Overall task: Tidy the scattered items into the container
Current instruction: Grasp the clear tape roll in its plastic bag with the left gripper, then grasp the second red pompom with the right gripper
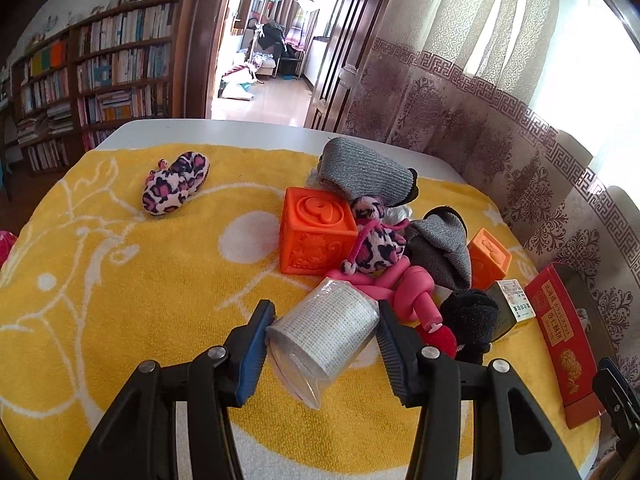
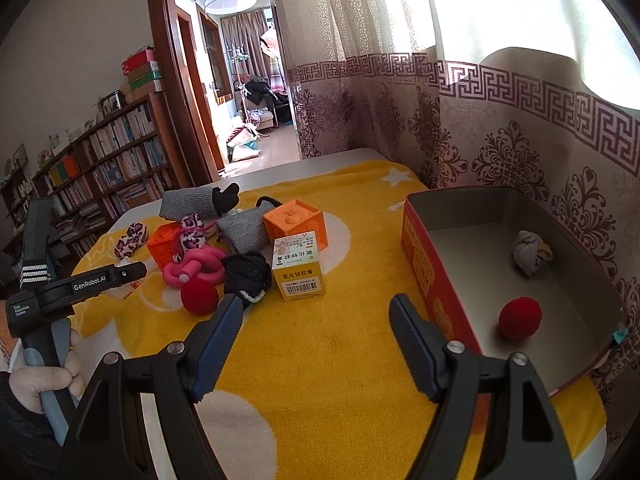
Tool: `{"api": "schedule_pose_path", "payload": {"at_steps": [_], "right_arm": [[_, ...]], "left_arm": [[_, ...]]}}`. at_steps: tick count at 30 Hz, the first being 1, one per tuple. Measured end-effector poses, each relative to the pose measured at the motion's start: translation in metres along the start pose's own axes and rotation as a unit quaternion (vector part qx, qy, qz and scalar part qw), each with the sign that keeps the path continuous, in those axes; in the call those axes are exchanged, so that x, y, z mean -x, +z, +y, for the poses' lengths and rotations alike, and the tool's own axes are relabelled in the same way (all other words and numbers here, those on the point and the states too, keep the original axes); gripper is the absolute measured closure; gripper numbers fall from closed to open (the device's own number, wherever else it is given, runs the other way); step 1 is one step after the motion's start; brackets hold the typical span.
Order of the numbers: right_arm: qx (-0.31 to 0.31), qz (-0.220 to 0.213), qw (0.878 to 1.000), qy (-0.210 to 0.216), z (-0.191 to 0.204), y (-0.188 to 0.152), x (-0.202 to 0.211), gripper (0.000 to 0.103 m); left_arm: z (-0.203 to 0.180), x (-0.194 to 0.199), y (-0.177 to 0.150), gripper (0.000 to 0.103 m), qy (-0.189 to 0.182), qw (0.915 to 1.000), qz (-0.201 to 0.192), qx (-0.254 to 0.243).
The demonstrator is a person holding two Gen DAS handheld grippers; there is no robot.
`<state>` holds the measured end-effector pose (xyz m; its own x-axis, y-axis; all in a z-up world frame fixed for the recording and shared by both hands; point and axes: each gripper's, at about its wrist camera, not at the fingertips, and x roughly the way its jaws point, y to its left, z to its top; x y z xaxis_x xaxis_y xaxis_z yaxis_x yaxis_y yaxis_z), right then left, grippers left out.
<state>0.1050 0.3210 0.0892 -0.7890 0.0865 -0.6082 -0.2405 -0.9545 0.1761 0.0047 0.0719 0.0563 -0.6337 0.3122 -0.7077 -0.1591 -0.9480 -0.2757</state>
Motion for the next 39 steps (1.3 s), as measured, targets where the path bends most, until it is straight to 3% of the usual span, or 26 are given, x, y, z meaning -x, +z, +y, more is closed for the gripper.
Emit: {"api": "schedule_pose_path", "payload": {"at_steps": [14, 20, 26, 33, 36, 39], "right_arm": [[0.058, 0.098, 0.988, 0.102, 0.074, 0.011, -0.068, 0.024], [0.071, 0.114, 0.983, 0.124, 0.092, 0.014, -0.093, 0.024], [0.107, 0.134, 0.978, 0.120, 0.111, 0.008, -0.116, 0.048], [0.120, 0.131, 0.980, 0.085, 0.112, 0.005, -0.132, 0.052], [0.125, 0.134, 0.981, 0.060, 0.108, 0.001, -0.136, 0.063], [0.108, 0.132, 0.983, 0.067, 0.102, 0.003, -0.134, 0.065]], "left_arm": [[0.008, 0.008, 0.005, 0.050, -0.008, 0.9998, -0.009, 0.016], [0.024, 0.008, 0.009, 0.050, -0.003, 0.9991, -0.010, 0.040], [0.025, 0.009, 0.009, 0.050, -0.002, 0.9990, -0.012, 0.044], [0.018, 0.007, 0.007, 0.050, -0.006, 0.9994, -0.007, 0.033], [0.017, 0.006, 0.006, 0.050, -0.007, 0.9995, -0.006, 0.031], [0.015, 0.005, 0.006, 0.050, -0.006, 0.9996, -0.005, 0.029]]}}
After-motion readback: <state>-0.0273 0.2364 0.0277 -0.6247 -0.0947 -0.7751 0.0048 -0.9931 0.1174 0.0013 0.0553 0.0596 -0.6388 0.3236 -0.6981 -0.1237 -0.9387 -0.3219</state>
